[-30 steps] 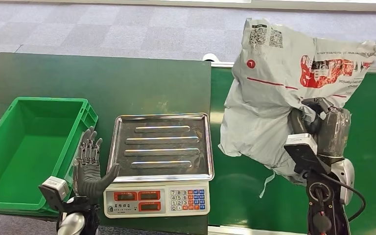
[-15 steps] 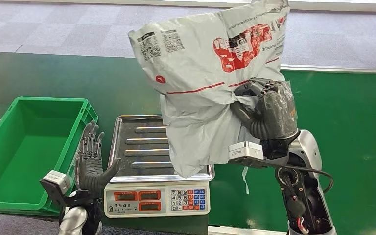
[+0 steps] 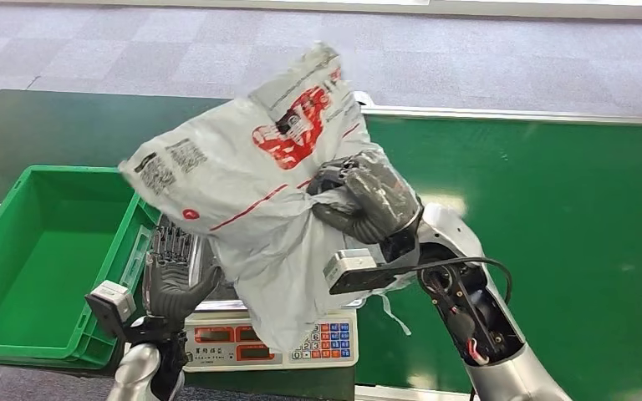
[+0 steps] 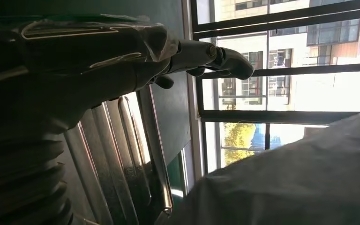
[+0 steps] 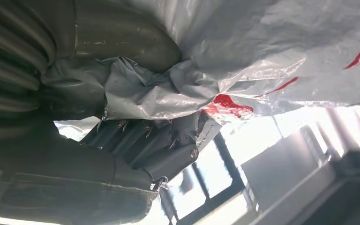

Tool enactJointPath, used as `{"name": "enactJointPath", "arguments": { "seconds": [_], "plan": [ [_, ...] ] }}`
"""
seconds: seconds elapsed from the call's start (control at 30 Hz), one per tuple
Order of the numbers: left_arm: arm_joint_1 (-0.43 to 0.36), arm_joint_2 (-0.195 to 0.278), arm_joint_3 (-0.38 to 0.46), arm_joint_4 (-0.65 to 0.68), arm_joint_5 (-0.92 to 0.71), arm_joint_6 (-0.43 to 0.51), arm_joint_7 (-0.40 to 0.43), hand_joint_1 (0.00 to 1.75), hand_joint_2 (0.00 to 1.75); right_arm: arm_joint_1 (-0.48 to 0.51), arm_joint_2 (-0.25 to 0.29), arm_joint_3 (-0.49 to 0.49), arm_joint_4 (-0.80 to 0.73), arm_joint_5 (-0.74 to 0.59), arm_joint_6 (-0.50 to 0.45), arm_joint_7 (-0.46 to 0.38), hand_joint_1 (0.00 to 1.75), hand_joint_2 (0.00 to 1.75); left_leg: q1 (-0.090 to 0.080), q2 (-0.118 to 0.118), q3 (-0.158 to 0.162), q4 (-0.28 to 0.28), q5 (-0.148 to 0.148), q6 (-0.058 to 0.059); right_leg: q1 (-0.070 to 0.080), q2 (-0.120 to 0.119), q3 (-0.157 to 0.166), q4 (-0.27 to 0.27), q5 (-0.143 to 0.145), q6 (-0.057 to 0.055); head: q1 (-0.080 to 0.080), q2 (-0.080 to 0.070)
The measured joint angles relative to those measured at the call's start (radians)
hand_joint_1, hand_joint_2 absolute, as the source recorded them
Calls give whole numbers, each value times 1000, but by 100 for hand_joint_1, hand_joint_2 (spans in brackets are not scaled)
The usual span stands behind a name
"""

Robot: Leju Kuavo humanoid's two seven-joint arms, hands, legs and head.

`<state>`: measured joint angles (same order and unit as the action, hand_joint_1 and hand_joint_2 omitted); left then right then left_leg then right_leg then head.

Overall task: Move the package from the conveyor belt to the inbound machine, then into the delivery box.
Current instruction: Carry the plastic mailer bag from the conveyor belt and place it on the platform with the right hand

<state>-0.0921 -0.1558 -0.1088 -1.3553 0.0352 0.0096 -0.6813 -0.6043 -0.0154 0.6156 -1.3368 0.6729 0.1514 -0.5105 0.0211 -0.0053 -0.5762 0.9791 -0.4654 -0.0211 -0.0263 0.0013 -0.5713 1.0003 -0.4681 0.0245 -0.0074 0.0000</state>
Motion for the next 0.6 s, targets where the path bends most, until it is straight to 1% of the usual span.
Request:
{"name": "enactJointPath", "arguments": {
  "seconds": [0.1,0.17,0.27,0.37,0.5,0.6],
  "plan": [
    [-18,6,-20,34,10,7,0,0,175,-78,15,137,188,-57,106,6,175,175,0,0,0,0,0,0,0,0,0,0,0,0,0,0],
    [-21,8,-24,43,15,11,0,0,175,-101,19,180,254,-70,152,22,175,175,0,0,0,0,0,0,0,0,0,0,0,0,0,0],
    [-29,10,-30,54,19,16,1,0,175,-132,27,229,338,-79,189,38,175,175,0,0,0,0,0,0,0,0,0,0,0,0,0,0],
    [-34,11,-33,64,19,20,2,0,175,-153,33,265,401,-81,202,45,175,175,0,0,0,0,0,0,0,0,0,0,0,0,0,0],
    [-37,12,-33,72,20,20,2,0,175,-168,39,288,444,-82,208,50,175,175,0,0,0,0,0,0,0,0,-1,0,0,0,0,0],
    [-39,12,-33,74,20,21,6,0,175,-179,42,304,470,-89,232,75,175,175,0,0,0,0,0,0,0,0,-1,0,0,0,0,0]
  ]
}}
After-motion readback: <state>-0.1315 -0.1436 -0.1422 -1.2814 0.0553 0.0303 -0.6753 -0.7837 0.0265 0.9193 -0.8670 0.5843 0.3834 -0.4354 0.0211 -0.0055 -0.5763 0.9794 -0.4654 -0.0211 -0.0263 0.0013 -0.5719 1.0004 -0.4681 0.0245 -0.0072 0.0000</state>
